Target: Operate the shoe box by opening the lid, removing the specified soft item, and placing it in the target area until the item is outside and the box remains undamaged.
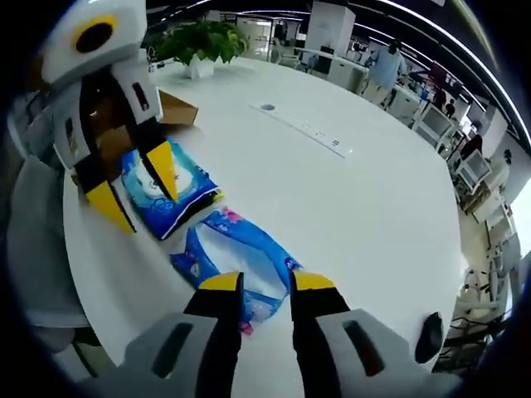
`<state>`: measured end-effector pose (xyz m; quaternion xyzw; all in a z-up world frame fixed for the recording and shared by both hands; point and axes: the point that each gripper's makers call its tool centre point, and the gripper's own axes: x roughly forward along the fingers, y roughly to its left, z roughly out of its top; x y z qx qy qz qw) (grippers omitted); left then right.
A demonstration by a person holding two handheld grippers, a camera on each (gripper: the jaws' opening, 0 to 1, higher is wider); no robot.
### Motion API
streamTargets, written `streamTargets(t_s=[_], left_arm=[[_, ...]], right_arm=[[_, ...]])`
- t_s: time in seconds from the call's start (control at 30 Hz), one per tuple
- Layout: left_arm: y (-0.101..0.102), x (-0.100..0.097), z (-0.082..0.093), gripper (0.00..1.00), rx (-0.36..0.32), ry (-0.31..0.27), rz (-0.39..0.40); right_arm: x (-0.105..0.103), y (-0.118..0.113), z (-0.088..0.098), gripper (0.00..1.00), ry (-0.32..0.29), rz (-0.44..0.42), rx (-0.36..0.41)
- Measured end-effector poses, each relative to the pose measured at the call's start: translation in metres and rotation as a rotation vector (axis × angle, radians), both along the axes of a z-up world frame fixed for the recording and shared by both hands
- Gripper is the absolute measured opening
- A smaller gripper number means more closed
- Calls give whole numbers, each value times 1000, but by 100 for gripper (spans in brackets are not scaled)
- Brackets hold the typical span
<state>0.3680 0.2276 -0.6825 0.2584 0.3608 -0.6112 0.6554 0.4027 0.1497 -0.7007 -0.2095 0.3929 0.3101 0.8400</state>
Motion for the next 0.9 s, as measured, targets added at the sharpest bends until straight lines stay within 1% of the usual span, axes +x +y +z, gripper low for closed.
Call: streamTargets(t_s=[0.17, 0.23, 0.37, 0.47, 0.6, 0.9], left_arm=[[14, -7, 6, 31, 3, -9, 16], [21, -10, 12, 32, -7, -14, 30], [34, -15, 23, 35, -22, -26, 53], [44, -17, 31, 38, -33, -39, 73], [59, -20, 42, 42, -57, -61, 104], [98, -27, 64, 52, -120, -79, 205]], right_arm=[[-10, 2, 5, 27, -1, 14, -2], [-17, 3, 10, 29, -3, 26, -6], [-24, 5, 17, 33, -10, 28, -2], [-33, 10, 23, 36, -15, 37, -2], [-41, 13, 27, 40, -17, 44, -3], [-62, 27, 43, 46, -34, 53, 16]])
